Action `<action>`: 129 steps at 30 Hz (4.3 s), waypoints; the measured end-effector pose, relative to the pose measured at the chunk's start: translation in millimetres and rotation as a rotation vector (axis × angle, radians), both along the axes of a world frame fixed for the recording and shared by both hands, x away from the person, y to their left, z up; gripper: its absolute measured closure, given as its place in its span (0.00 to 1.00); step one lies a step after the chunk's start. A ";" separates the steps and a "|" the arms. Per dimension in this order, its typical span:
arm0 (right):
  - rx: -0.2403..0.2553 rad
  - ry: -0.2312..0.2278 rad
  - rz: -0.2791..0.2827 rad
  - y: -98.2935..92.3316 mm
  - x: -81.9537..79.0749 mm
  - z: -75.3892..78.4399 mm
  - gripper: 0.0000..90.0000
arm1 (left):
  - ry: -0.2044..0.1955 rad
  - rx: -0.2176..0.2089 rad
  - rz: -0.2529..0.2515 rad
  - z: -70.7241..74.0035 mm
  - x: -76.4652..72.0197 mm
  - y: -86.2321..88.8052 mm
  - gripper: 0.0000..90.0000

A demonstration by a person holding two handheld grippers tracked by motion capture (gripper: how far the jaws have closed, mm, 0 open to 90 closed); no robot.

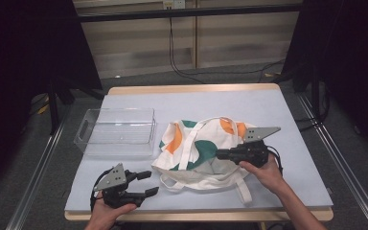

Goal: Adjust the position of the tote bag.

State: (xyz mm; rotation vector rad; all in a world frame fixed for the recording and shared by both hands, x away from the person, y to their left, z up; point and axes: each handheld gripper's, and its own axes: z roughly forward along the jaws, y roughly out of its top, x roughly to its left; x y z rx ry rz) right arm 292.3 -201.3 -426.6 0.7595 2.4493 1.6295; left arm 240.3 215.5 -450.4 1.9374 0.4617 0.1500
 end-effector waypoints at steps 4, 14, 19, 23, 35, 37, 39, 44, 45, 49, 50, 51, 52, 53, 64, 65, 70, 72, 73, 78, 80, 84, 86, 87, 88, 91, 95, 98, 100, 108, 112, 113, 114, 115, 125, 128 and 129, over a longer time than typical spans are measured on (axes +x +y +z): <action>-0.003 0.006 -0.008 0.3 9.3 1.1 0.96 | 0.004 -0.015 -0.025 1.9 2.9 -14.7 0.45; -0.010 0.016 -0.027 2.7 27.6 4.4 0.97 | 0.007 0.016 -0.084 5.2 6.5 -41.7 0.54; 0.011 0.014 -0.031 3.6 28.6 -0.4 0.97 | 0.008 0.003 -0.089 12.8 17.2 -56.3 0.58; -0.011 0.015 -0.032 5.2 25.5 -3.4 0.97 | 0.002 -0.012 -0.092 19.1 26.4 -70.3 0.60; -0.007 0.007 -0.035 5.0 24.1 -3.6 0.97 | 0.014 0.023 -0.098 20.8 52.7 -111.1 0.71; -0.005 0.007 -0.034 4.7 23.8 -3.4 0.97 | 0.015 0.034 -0.094 20.4 54.0 -115.1 0.64; -0.006 0.007 -0.032 4.7 23.6 -3.2 0.97 | 0.013 0.072 -0.088 18.0 54.9 -127.0 0.61; -0.006 0.003 -0.028 4.7 20.9 -1.8 0.96 | 0.011 0.138 -0.056 10.6 60.6 -134.7 0.74; -0.006 0.003 -0.028 4.7 20.9 -1.8 0.96 | 0.011 0.138 -0.056 10.6 60.6 -134.7 0.78; -0.007 -0.013 -0.039 2.5 19.7 -1.7 0.92 | 0.031 0.113 -0.057 17.4 68.6 -132.5 0.96; -0.007 -0.013 -0.039 2.5 19.7 -1.7 0.92 | 0.029 0.110 -0.053 19.3 69.9 -131.0 0.96; -0.012 -0.018 -0.048 1.2 19.6 -0.9 0.81 | 0.049 0.073 -0.040 23.0 74.2 -127.2 0.97; -0.012 -0.018 -0.048 1.2 19.6 -0.9 0.81 | 0.049 0.073 -0.040 23.0 74.2 -127.2 0.97; -0.001 -0.012 -0.038 0.4 19.9 -1.0 0.77 | 0.059 0.055 -0.037 23.9 76.5 -125.7 0.97; -0.021 -0.008 -0.061 5.4 25.1 -4.8 0.88 | 0.082 -0.001 -0.059 21.6 79.1 -123.2 0.96; -0.013 -0.002 -0.051 5.3 26.1 -5.2 0.93 | 0.079 -0.009 -0.058 22.8 79.0 -122.4 0.95; -0.010 0.006 -0.050 6.4 30.8 -4.7 0.97 | 0.028 -0.043 -0.074 36.9 67.3 -119.2 0.76; -0.012 0.006 -0.058 6.2 32.0 -4.2 0.97 | 0.015 -0.044 -0.079 40.2 65.0 -118.9 0.75; -0.006 0.010 -0.063 6.4 34.6 -2.8 0.97 | 0.008 -0.061 -0.095 46.0 59.8 -118.1 0.75; -0.003 0.013 -0.073 6.9 41.6 -0.6 0.97 | -0.011 -0.063 -0.152 52.9 49.3 -121.7 0.73; 0.004 0.017 -0.081 7.2 47.8 -1.4 0.97 | -0.009 -0.052 -0.174 52.7 46.4 -124.7 0.73; 0.014 0.025 -0.089 7.4 57.0 -3.0 0.97 | 0.004 -0.006 -0.216 44.2 39.6 -134.8 0.74; 0.020 0.027 -0.094 6.5 60.9 -4.1 0.97 | 0.004 0.026 -0.214 35.1 35.6 -140.3 0.74; 0.024 0.028 -0.098 5.8 62.5 -5.6 0.97 | 0.018 0.035 -0.221 29.0 34.8 -143.2 0.74; 0.025 0.031 -0.097 5.5 62.9 -6.5 0.97 | 0.023 0.082 -0.235 18.5 33.8 -149.8 0.73; 0.023 0.028 -0.099 5.9 62.7 -6.6 0.97 | 0.044 0.096 -0.258 11.8 34.2 -155.3 0.72; 0.021 0.028 -0.099 6.8 62.5 -6.6 0.97 | 0.045 0.156 -0.287 2.3 30.1 -165.1 0.70; 0.019 0.029 -0.099 6.3 63.6 -6.9 0.97 | 0.057 0.155 -0.267 -3.4 28.8 -170.0 0.62; 0.022 0.031 -0.101 6.3 65.4 -7.0 0.97 | 0.058 0.179 -0.275 -10.2 30.3 -173.5 0.59; 0.024 0.037 -0.103 5.2 71.3 -6.3 0.97 | 0.084 0.210 -0.289 -12.8 30.2 -176.0 0.41; 0.021 0.039 -0.102 6.2 72.0 -6.1 0.97 | 0.045 0.245 -0.267 -14.6 29.7 -177.5 0.43; 0.019 0.038 -0.102 6.5 72.5 -5.7 0.97 | 0.017 0.271 -0.266 -16.2 28.9 -179.2 0.43; 0.018 0.037 -0.104 7.0 73.2 -5.2 0.97 | 0.017 0.288 -0.256 -17.3 27.7 -180.8 0.42; 0.016 0.037 -0.106 7.5 75.1 -4.8 0.97 | -0.003 0.311 -0.255 -20.4 27.2 -183.8 0.42; 0.008 0.055 -0.113 8.9 83.9 -8.6 0.96 | 0.002 0.374 -0.241 -28.0 30.3 -188.3 0.61; 0.006 0.078 -0.107 7.2 89.3 -7.4 0.96 | 0.024 0.374 -0.236 -26.5 35.6 -184.6 0.86; 0.006 0.080 -0.102 7.4 90.4 -7.0 0.96 | 0.043 0.358 -0.247 -26.8 38.2 -183.1 0.86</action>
